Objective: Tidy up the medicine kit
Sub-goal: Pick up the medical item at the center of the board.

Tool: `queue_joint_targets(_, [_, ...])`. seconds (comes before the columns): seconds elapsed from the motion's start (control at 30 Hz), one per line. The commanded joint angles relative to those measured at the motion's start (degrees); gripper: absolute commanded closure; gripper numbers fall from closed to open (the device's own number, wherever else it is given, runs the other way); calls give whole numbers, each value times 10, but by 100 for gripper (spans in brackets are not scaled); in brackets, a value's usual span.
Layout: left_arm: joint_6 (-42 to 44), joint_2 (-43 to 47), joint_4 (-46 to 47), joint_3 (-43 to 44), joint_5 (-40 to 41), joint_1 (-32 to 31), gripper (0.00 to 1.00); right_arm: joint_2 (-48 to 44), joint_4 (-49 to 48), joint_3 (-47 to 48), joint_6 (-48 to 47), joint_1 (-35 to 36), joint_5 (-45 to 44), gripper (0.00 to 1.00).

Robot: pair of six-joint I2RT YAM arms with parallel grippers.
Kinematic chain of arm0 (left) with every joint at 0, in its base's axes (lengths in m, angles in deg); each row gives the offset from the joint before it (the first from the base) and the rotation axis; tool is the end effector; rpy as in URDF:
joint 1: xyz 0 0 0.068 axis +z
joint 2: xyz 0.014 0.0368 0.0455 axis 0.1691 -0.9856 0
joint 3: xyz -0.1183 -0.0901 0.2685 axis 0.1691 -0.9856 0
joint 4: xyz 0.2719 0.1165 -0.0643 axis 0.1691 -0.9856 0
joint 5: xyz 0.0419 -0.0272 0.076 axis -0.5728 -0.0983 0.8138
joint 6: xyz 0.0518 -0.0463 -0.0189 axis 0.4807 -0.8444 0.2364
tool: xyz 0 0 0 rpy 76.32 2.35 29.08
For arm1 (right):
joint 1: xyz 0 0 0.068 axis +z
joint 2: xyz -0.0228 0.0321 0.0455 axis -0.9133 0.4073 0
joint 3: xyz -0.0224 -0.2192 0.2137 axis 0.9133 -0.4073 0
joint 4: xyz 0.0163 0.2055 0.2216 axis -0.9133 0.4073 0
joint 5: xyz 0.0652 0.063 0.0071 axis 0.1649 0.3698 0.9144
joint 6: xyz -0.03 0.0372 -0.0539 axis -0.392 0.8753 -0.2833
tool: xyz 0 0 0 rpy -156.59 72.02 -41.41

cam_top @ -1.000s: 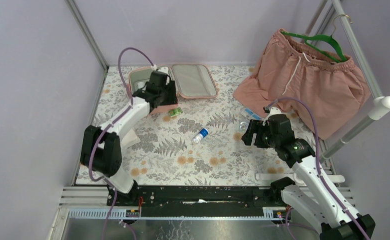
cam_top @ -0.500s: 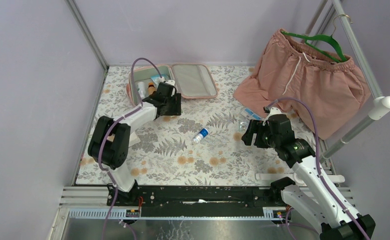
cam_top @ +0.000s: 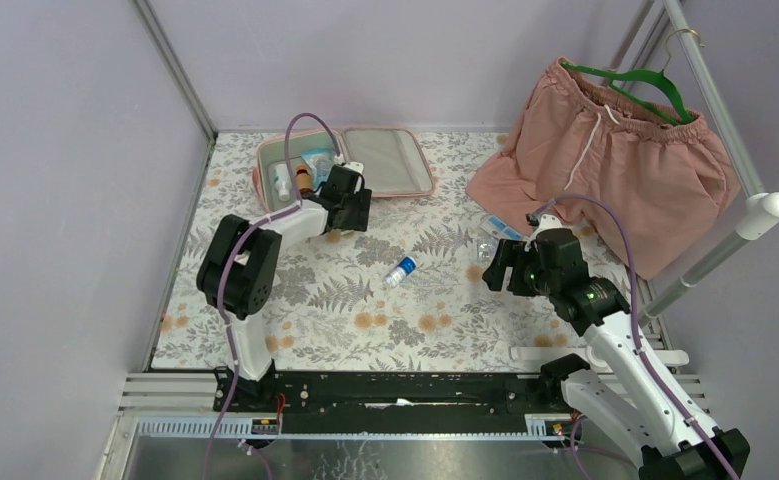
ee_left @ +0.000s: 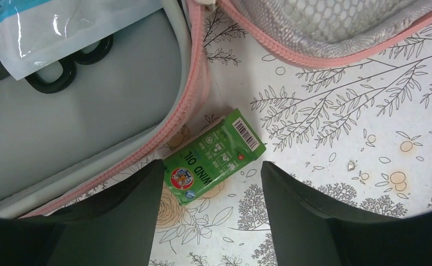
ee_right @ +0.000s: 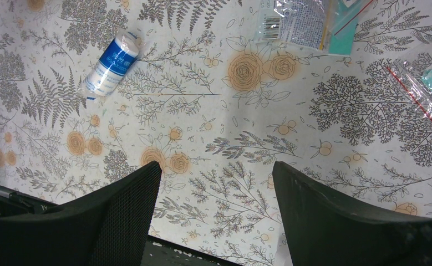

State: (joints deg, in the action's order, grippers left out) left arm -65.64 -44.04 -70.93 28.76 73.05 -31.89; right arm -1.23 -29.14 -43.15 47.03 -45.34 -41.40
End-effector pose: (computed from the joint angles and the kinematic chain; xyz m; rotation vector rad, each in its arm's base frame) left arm 0.4259 -0.1655 0.1574 0.1806 2.4423 -0.1065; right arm 0.1912 0.0766 0.2781 -0.0119 2.2535 0.4893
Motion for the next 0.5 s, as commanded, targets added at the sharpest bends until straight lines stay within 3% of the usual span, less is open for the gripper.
queue_joint_targets(0.0, [15,-11,29,14,14,-6,27,1,-15,0,-9,2,8,18])
queue_joint_targets(0.47, [-44,28,17,-36,-5,-48,28,2,-16,1,-9,2,8,18])
